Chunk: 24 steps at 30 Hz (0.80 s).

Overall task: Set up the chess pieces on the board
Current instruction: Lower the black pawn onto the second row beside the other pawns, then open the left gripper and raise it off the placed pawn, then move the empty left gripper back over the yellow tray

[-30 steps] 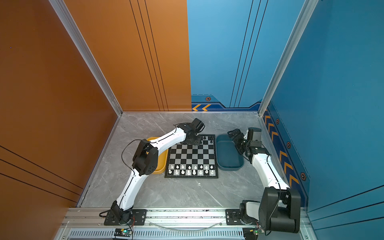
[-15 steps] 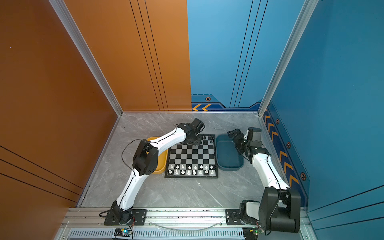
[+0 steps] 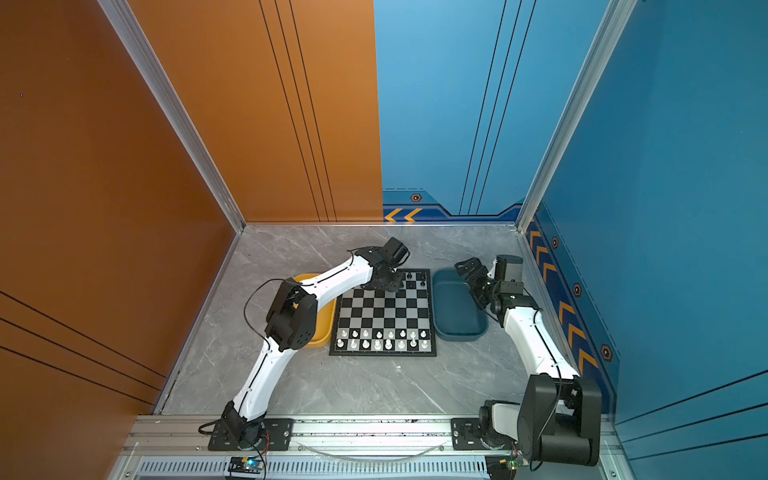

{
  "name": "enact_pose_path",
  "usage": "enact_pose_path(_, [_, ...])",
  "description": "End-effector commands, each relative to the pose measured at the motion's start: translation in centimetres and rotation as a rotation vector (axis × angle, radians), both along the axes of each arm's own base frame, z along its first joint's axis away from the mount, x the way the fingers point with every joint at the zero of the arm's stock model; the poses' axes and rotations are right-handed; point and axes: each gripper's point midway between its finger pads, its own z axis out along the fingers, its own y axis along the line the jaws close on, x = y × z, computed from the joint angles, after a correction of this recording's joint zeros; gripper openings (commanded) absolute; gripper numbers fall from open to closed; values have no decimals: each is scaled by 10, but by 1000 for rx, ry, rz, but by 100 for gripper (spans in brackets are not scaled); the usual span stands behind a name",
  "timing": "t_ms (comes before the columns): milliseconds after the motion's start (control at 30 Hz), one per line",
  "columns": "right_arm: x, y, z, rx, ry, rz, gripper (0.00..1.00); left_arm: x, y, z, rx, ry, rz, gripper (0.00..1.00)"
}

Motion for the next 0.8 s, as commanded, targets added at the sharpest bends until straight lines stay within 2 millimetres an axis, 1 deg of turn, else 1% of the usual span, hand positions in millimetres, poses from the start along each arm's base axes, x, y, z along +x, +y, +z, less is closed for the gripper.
enact_pose_path(0, [-1,0,5,-11,-7,21,100,-7,11,18,25,-14,3,26])
enact_pose_path(167, [-1,0,7,-12,-13,19,100,-14,16,46,19,-54,-8,27])
enact_pose_path(267, [-2,0,7,-12,-13,18,100,-21,21,66,18,-87,-17,29])
enact_pose_path(367, [-2,0,8,-11,-14,18,100,-27,32,86,20,-118,-11,30])
enact_pose_path(433, [-2,1,8,-12,-16,19,100,-31,44,98,27,-142,6,31])
enact_pose_path(533, [-2,1,8,-13,-15,17,100,-37,69,113,39,-164,46,31])
enact_pose_path(633, [-2,1,7,-12,-13,18,100,-43,100,120,58,-184,111,31])
enact_pose_path(700, [-2,2,6,-13,-10,19,100,-46,124,120,62,-190,165,32])
enact_pose_path(767, [-1,2,7,-13,-10,20,100,-49,152,114,51,-176,235,33])
